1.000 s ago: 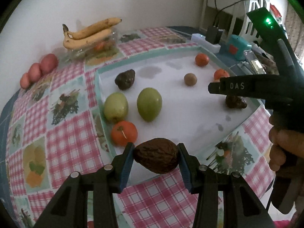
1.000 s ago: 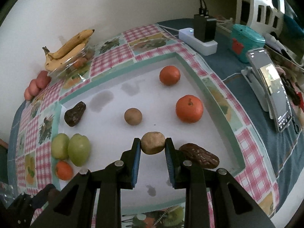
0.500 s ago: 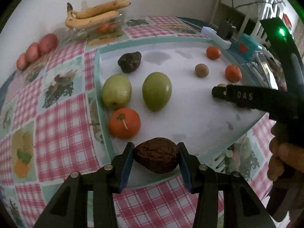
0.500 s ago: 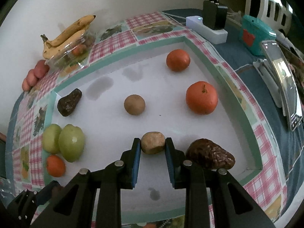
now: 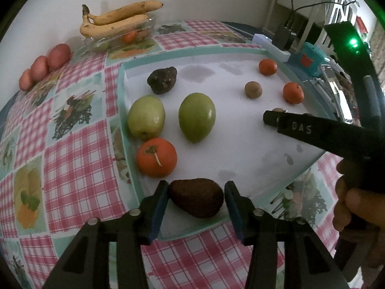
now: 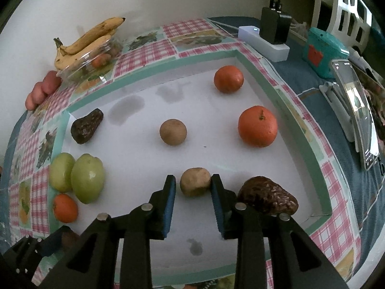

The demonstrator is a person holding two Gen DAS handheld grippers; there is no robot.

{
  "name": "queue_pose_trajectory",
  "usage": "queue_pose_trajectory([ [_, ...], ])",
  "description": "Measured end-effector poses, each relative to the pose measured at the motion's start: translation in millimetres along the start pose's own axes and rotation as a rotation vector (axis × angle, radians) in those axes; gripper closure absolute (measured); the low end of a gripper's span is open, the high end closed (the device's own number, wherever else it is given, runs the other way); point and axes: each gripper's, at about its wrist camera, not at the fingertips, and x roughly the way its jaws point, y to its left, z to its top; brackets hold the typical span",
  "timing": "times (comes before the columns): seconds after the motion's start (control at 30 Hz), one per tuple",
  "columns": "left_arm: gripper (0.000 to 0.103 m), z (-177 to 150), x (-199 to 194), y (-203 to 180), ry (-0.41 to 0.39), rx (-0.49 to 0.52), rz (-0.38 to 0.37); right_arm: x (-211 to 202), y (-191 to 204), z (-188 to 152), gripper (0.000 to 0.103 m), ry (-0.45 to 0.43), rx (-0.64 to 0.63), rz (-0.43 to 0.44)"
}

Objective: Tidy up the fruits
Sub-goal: 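Lower both fruits into the tray and open both tools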

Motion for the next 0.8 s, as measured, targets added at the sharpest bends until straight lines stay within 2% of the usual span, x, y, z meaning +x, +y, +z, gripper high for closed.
queue_pose_trajectory([
  [0.17,0.046,0,-10,-4,-0.012,0.016,-0.014,0,-1,3,0.071,0.006,0.016,0.011],
  [0.3,0.045,1,-27,-3,-0.053,0.022,-0.010,-9,-3,5,0.071,-0.028,0.031,0.016],
  [0.4,0.040,2,-40,3,-0.088,0.013,0.015,-16,-1,5,0.071,-0.052,0.035,0.025],
  [0.6,0.021,3,-53,39,-0.122,-0.105,0.054,-24,13,1,0.071,-0.078,-0.007,0.024],
  [0.63,0.011,3,-55,48,-0.132,-0.134,0.073,-25,16,-1,0.071,-0.076,-0.015,0.021],
  [0.67,0.000,1,-57,57,-0.143,-0.165,0.096,-26,19,-2,0.067,-0.077,-0.021,0.020],
  [0.7,0.000,0,-59,65,-0.154,-0.191,0.120,-27,21,-3,0.052,-0.076,-0.028,0.019],
  [0.77,0.000,-4,-62,85,-0.166,-0.249,0.153,-31,29,-6,0.036,-0.080,-0.049,0.022],
  [0.8,0.000,-6,-62,94,-0.165,-0.278,0.159,-34,32,-7,0.034,-0.087,-0.059,0.029],
])
